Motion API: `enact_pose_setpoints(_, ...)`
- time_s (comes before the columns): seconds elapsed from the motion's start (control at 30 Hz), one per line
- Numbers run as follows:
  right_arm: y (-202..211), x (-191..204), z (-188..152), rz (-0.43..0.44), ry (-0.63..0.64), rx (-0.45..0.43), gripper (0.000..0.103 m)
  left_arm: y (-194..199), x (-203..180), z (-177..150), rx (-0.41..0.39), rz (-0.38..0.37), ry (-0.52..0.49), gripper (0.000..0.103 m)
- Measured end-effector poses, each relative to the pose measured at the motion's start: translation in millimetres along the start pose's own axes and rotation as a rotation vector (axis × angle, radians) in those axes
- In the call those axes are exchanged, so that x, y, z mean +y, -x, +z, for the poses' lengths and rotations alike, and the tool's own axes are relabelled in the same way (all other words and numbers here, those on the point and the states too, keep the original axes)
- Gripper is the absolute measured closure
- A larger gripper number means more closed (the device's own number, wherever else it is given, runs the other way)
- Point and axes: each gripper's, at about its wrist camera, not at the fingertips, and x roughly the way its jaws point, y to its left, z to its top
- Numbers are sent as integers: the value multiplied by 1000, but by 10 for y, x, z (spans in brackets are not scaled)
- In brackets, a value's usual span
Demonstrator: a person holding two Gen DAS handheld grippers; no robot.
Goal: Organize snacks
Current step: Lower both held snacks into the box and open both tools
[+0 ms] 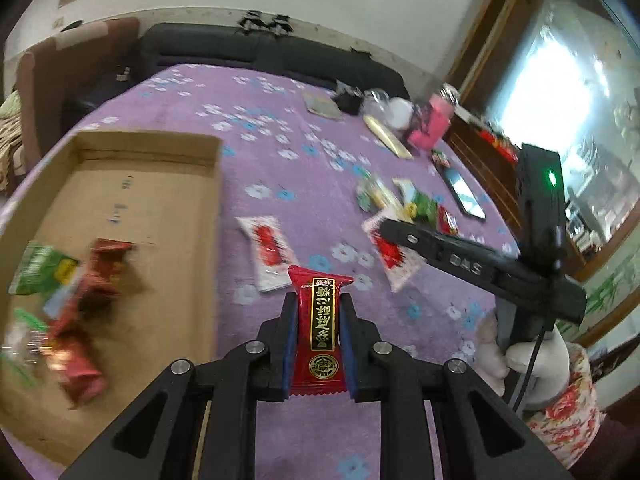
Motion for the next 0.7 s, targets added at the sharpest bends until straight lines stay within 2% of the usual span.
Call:
enact_pose_setpoints(0.13, 138, 211, 64, 39, 23, -23, 89, 281, 359, 129, -47, 57, 40, 84)
enact_pose_setpoints(0.3, 135, 682, 174, 112, 86, -4, 89, 441, 745, 315, -78, 141, 56, 84)
enact_pose_setpoints(0.53, -216, 1380, 281, 203, 155, 67, 88, 311, 1238, 533, -50, 203, 91, 84)
enact_pose_setpoints(0.7, -568, 1700, 284, 197, 203, 123, 88, 150, 1541, 646, -25, 205, 146, 84)
